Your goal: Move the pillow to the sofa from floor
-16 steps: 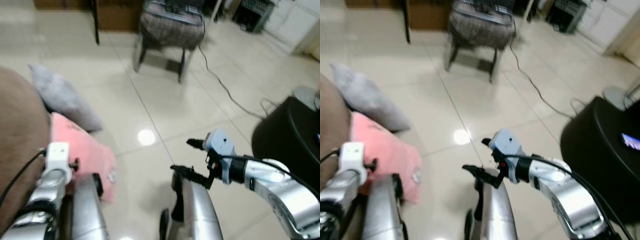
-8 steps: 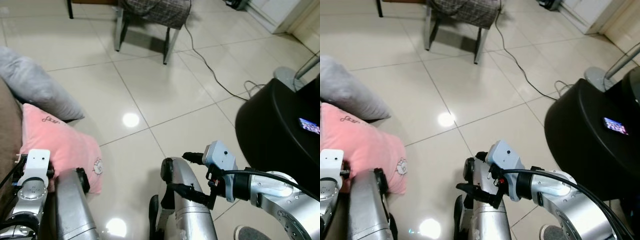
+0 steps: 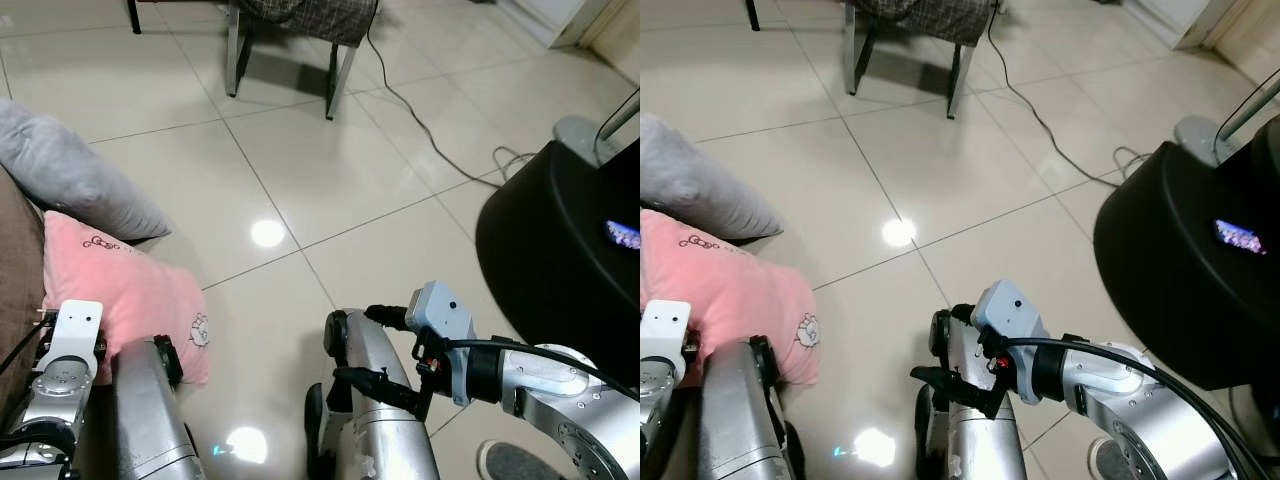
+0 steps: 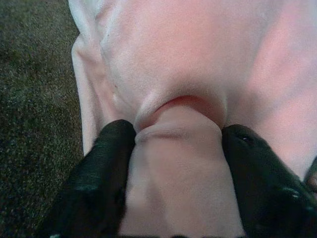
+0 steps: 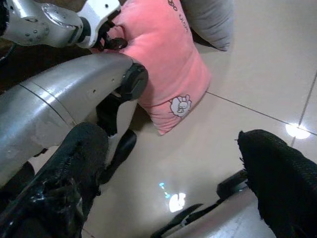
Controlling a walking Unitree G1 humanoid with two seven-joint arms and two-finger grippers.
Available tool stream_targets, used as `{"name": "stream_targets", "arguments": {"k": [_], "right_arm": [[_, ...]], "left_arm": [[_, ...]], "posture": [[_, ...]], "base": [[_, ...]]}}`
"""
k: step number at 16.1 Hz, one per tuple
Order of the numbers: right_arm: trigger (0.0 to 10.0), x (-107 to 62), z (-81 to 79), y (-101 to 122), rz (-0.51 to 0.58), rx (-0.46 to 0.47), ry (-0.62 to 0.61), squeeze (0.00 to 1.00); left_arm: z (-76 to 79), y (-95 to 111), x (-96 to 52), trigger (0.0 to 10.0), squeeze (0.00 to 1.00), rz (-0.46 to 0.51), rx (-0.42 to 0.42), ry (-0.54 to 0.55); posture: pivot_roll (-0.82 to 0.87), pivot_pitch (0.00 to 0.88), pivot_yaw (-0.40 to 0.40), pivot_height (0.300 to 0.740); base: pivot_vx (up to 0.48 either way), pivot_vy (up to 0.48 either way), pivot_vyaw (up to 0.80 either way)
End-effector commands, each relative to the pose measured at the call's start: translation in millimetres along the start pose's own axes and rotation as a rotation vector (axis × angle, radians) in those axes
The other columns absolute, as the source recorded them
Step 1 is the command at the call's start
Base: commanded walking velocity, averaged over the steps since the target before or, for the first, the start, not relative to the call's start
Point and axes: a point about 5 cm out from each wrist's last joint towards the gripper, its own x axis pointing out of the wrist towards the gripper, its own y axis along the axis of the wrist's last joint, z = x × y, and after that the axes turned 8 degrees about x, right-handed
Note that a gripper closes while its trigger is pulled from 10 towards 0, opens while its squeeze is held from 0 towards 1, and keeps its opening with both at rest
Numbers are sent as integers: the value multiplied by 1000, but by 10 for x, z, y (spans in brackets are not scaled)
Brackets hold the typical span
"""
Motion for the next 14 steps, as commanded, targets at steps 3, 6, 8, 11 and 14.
{"name": "stream_targets", "arguments": {"k": [3, 6, 8, 11, 14], "right_arm": [[10000, -34, 39, -30, -12, 22, 3, 0], [10000, -73, 93, -39, -13, 25, -12, 0], [10000, -84, 91, -39, -14, 25, -11, 0], [10000, -76, 89, -52, -14, 27, -9, 0], [10000, -68, 103, -57, -7, 31, -22, 0]], "left_arm": [[164, -195, -48, 0, 0, -87, -3, -70], [185, -161, -40, 0, 0, -83, 9, -88], [189, -143, -35, 0, 0, -80, 3, -91], [208, -117, -30, 0, 0, -75, -12, -99], [228, -108, -30, 0, 0, -75, -17, -112]], "posture": [[-131, 183, -198, 491], [-127, 173, -190, 491], [-130, 171, -187, 491], [-128, 163, -183, 491], [-126, 156, -178, 491]], "base": [[0, 0, 0], [0, 0, 0], [0, 0, 0], [0, 0, 0], [0, 0, 0]]}}
